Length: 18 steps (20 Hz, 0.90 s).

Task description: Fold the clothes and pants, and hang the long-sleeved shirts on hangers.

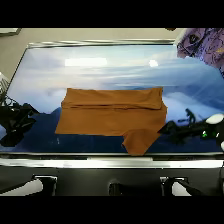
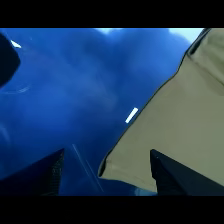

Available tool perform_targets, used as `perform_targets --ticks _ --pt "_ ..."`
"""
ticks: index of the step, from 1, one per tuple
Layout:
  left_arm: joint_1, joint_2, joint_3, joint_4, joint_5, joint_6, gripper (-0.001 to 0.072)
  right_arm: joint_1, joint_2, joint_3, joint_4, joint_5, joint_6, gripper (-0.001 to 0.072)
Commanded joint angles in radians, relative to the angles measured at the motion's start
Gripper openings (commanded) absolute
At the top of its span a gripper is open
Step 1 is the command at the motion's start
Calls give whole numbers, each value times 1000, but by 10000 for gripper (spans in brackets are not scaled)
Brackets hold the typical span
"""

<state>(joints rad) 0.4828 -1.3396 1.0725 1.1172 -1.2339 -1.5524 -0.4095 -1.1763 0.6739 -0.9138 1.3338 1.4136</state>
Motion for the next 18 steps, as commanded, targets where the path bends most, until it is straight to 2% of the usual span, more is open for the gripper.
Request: perform_targets --ticks 1,10,12,13,15,16,18 --pt "-5 29 -65 -26 24 1 616 -3 92 -225 108 -98 -42 550" --pt "-8 29 -65 -28 24 0 616 5 79 -323 229 -255 -90 538" --pt "-10 29 -65 -30 23 0 616 79 56 -324 233 -291 -88 522" --pt "-10 29 -65 -30 23 0 616 135 43 -324 245 -317 -80 454" --pt "-9 29 -64 -41 -15 0 616 222 38 -323 269 -368 -63 147" --pt "-9 29 -67 -41 -30 13 616 233 43 -322 276 -380 -63 34" --pt "-8 29 -93 -62 -34 82 617 233 68 -316 270 -387 -56 31"
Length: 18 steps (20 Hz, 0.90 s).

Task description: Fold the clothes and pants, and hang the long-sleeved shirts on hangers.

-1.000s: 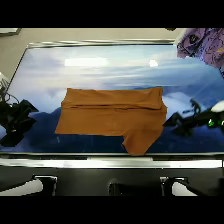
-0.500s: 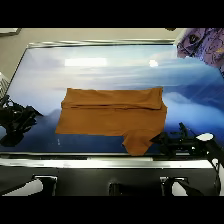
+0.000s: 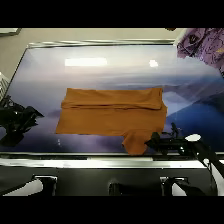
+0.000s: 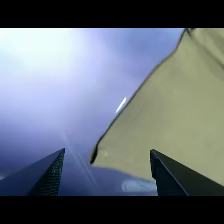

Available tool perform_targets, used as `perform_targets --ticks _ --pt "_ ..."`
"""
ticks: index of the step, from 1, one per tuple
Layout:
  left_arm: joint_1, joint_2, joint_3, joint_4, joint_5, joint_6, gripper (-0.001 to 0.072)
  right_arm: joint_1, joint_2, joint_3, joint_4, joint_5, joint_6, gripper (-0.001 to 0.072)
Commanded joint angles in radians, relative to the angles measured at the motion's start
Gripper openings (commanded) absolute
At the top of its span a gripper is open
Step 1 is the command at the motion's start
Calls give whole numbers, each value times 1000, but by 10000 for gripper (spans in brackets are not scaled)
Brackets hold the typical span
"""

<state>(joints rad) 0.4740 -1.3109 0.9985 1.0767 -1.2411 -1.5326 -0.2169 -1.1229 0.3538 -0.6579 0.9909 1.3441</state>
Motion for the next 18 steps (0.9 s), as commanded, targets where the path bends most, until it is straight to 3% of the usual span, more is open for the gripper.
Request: perform_targets --ticks 1,5,15,16,17,18 --pt "4 -3 -43 -43 -24 101 617 41 29 11 4 -39 31 31" --pt "13 -43 -165 -151 -12 226 617 41 87 19 -19 0 67 31" --pt "-55 -160 -199 -199 5 254 586 41 134 21 -36 13 85 31" --pt "-67 -177 -199 -203 5 254 364 41 140 23 -45 13 85 31" --pt "-72 -189 -199 -208 10 254 68 41 150 27 -63 15 89 31" --pt "-70 -191 -199 -230 20 253 16 41 161 35 -87 18 97 31"
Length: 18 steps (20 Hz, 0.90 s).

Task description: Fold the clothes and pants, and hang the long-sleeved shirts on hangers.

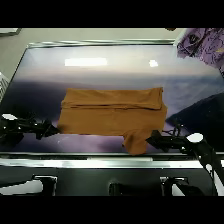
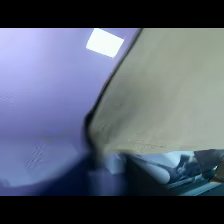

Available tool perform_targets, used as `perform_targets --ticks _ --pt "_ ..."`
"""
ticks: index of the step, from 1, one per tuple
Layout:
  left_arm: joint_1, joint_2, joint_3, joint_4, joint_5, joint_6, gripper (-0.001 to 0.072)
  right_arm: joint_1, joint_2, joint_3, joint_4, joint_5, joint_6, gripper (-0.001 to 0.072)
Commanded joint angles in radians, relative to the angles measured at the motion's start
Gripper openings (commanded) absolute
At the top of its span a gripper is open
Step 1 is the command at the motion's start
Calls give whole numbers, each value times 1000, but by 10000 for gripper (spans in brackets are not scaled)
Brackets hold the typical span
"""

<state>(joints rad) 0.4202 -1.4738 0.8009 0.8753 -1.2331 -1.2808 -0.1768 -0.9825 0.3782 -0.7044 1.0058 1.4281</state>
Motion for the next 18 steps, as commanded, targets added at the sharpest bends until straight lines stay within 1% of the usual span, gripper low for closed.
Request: perform_targets --ticks 1,3,4,6,9,12,14,15,18 --pt "-14 -24 4 -55 14 2 15 1 37 24 -78 8 38 30" --pt "-14 5 39 -63 -16 -5 13 1 76 66 -170 37 93 29" --pt "-14 34 57 -56 -34 -23 12 1 98 90 -212 65 117 29" --pt "-16 135 72 -8 -52 -95 12 1 157 135 -281 149 164 29" --pt "-27 331 55 128 -106 -262 12 1 288 171 -361 328 283 28" --pt "-55 496 19 154 -139 -305 12 1 446 172 -365 481 354 28" --pt "-88 539 16 154 -124 -330 12 1 520 177 -366 515 373 28" --pt "-111 537 16 154 -103 -329 12 1 527 188 -375 515 376 27" --pt "-174 493 22 154 -4 -344 12 1 444 253 -414 473 354 27"
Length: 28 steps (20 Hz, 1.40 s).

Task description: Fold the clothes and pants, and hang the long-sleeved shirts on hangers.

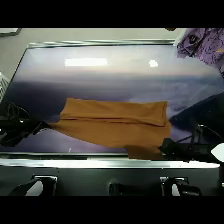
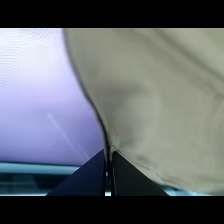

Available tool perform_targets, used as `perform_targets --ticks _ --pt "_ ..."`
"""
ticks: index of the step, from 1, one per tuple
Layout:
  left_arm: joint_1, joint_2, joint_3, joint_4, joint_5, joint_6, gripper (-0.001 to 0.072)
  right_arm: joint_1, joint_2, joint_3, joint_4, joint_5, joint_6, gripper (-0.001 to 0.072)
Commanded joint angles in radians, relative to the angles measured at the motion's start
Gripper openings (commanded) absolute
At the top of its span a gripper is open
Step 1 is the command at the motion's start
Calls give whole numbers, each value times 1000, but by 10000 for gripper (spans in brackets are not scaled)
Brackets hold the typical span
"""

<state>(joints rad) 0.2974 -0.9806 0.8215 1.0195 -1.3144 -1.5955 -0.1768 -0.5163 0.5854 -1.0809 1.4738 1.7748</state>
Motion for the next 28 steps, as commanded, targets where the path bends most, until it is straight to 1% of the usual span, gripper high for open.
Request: perform_targets --ticks 1,4,7,10,12,16,20,23,25,26,27,28 --pt "-66 -26 9 10 106 -32 12 1 -79 79 -43 -27 -16 27" --pt "-89 -137 64 10 179 -33 12 1 -293 187 -51 -122 -86 28" --pt "-89 -277 158 10 218 -32 12 1 -499 315 -95 -205 -116 28" --pt "-109 -426 266 10 235 -24 12 2 -686 454 -102 -238 -145 28" --pt "-133 -523 351 10 234 2 12 2 -786 536 -101 -255 -162 28" --pt "-166 -692 537 11 234 1 12 2 -946 670 -97 -284 -184 28" --pt "-180 -816 690 13 235 -2 12 2 -1061 739 -48 -350 -191 29" --pt "-190 -884 742 12 234 -3 12 2 -1125 740 -21 -375 -194 30" --pt "-199 -913 747 12 235 -2 16 2 -1165 740 22 -385 -224 33" --pt "-202 -923 747 9 235 -2 29 2 -1177 740 39 -388 -227 81" --pt "-204 -926 747 3 235 -3 114 0 -1178 741 49 -385 -227 225" --pt "-203 -925 749 2 234 -13 293 -8 -1174 756 47 -352 -233 392"
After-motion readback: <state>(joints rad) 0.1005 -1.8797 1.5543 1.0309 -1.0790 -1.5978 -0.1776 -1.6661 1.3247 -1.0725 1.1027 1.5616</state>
